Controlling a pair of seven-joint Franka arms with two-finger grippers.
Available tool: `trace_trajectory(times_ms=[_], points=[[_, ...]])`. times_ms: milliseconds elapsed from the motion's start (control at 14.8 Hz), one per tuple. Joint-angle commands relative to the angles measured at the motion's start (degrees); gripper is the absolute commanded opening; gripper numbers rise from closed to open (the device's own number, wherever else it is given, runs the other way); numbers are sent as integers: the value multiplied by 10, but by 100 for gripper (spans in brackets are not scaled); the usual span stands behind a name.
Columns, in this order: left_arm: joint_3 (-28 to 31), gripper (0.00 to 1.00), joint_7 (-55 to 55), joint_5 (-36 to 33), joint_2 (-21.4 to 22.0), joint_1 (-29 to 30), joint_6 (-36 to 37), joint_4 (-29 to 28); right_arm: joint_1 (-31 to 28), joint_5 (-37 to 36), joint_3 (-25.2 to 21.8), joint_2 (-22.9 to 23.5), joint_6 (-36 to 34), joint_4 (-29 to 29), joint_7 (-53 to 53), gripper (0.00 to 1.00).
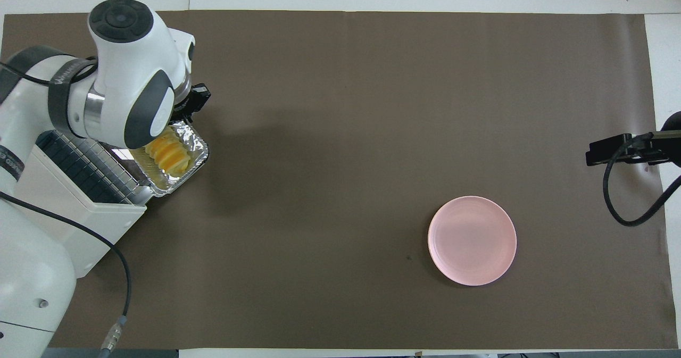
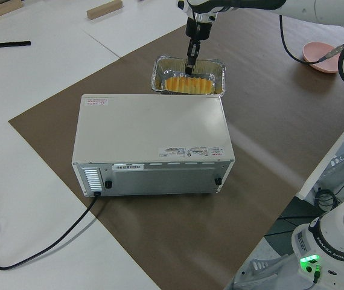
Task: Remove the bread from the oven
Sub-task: 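Pull the foil tray out of the oven with the left gripper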
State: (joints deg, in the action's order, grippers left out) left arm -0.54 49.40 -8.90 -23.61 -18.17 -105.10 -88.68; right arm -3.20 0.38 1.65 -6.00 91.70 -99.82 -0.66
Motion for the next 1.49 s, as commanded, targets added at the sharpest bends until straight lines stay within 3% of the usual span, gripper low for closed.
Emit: trace_trajectory(times_ms=[0, 338, 609, 812, 1015, 1421], points=[[12, 0, 30, 53, -18, -48, 21, 36, -2, -6, 2, -9, -5, -7, -7, 100], [10, 0, 83, 107, -26, -95, 7, 66, -2, -6, 1, -9, -5, -7, -7, 100], [15, 0, 87, 100, -35, -166, 17, 94, -2, -6, 2, -9, -5, -7, -7, 100], [14, 0, 82, 89, -45, -187, 1, 111, -2, -6, 1, -9, -5, -7, -7, 100], [12, 0, 70, 28, -43, -248, -19, 106, -2, -6, 1, -9, -5, -7, -7, 100], [7, 0, -27, 34, -49, -288, -77, 70, -2, -6, 1, -9, -5, -7, -7, 100]])
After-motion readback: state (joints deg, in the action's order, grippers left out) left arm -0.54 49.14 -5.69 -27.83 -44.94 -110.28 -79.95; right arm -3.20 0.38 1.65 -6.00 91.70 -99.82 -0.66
